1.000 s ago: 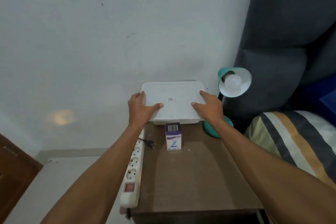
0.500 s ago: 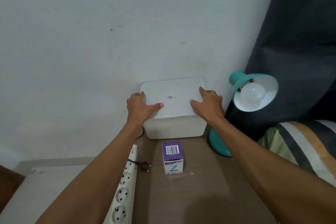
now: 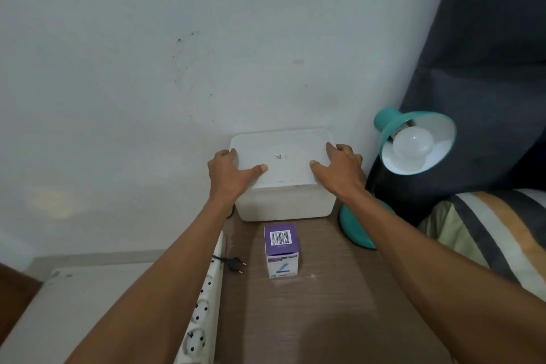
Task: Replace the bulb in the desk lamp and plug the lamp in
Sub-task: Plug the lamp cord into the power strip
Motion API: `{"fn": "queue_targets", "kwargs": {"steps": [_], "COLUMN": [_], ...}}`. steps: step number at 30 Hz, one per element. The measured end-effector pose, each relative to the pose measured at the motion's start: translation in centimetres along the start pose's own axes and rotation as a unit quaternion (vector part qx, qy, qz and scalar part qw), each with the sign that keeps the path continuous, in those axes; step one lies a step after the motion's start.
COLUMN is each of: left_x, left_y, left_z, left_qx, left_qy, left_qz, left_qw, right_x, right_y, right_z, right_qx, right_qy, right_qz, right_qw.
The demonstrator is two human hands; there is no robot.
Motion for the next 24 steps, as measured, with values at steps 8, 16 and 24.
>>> {"fn": "queue_targets", "kwargs": {"steps": [8, 16, 24], "left_x": [0.0, 4.5, 13.2], "left_y": [0.3, 7.5, 16.0], "left_z": [0.7, 2.5, 2.6], "left_qx": [0.029, -0.032, -0.02], "left_qy": [-0.017, 0.037, 0.026], "left_qz": [-0.013, -0.032, -0.014], "left_qw": [0.999, 0.998, 0.999], "right_x": [0.7, 5.6, 9.7], "right_y": [0.5, 5.5, 14.3], "right_z": [0.1, -2.0, -9.4], "right_qx": [-0.036, -0.117, 0.028], "right_qy": [0.049, -0.052, -0.056], "right_qz": [-0.002, 0.164, 0.22], "right_qw": [0.998, 0.978, 0.973]}}
Point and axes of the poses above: each hand's wrist, its own y-axis away from the middle knuckle, its own z-axis out of the back of the hand, x = y × z, the point moved 1 cm from there along -y, towards the middle knuckle, and after that the axes turned 8 degrees about -y, right-handed, at the moved point
